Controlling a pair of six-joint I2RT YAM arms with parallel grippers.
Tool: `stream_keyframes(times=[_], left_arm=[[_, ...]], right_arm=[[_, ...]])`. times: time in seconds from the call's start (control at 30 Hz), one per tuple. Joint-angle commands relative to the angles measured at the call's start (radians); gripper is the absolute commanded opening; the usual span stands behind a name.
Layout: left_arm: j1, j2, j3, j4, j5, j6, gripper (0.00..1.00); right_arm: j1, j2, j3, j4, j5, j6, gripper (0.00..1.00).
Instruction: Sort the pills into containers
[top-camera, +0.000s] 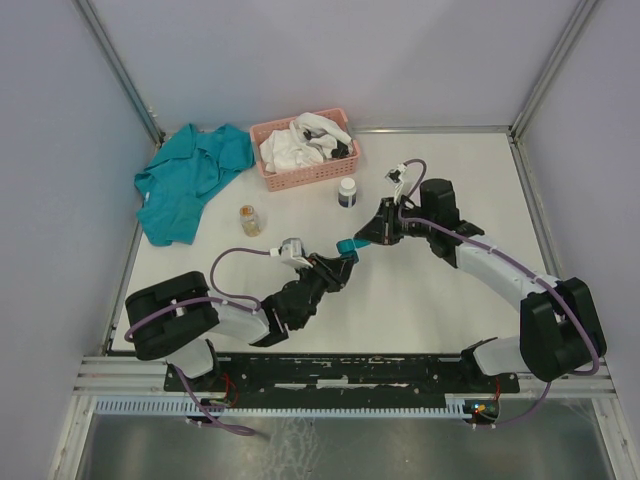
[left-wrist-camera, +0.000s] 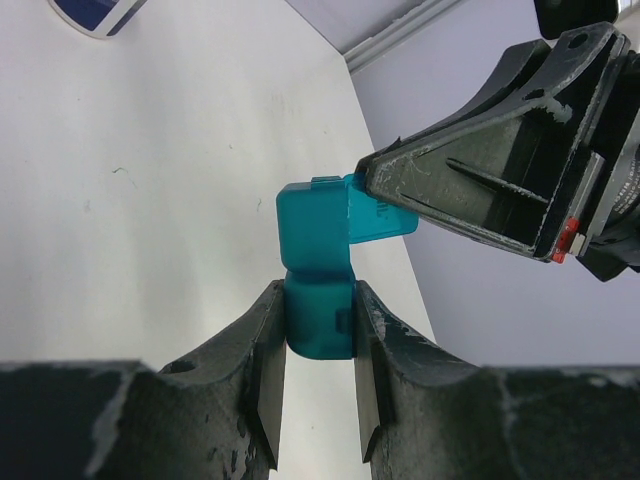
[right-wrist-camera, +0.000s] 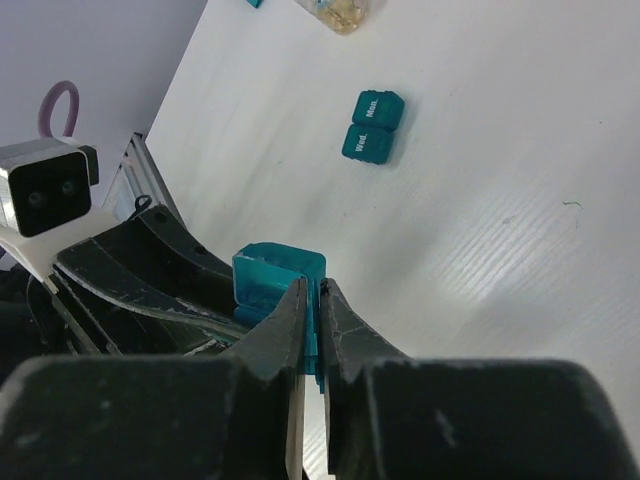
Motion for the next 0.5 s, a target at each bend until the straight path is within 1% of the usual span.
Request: stream_keyframes(times=[0.0, 0.1, 0.2, 0.3, 0.47], left_arm=[[0.004, -0.032, -0.012, 0.089, 0.034, -0.025, 0.03], [0.010, -0.034, -0.024, 0.110, 0.052, -0.043, 0.05], [0.011, -0.039, -0.033, 0.113, 0.058, -0.060, 0.15], [0.011, -0.040, -0.034, 0.114, 0.061, -0.064, 0.31], [0.011, -0.041, -0.041, 0.108, 0.068, -0.066, 0.60]], right_arm=[[-0.012, -0.036, -0.008, 0.111, -0.067, 0.043, 0.09], [-0.022, -0.036, -0.011, 0.123, -0.076, 0.056, 0.01], [-0.028, -0.036, -0.013, 0.128, -0.081, 0.069, 0.01], [-0.031, -0.032, -0.015, 0.127, -0.081, 0.071, 0.01], [-0.036, -0.022, -0.007, 0.092, -0.069, 0.046, 0.01]])
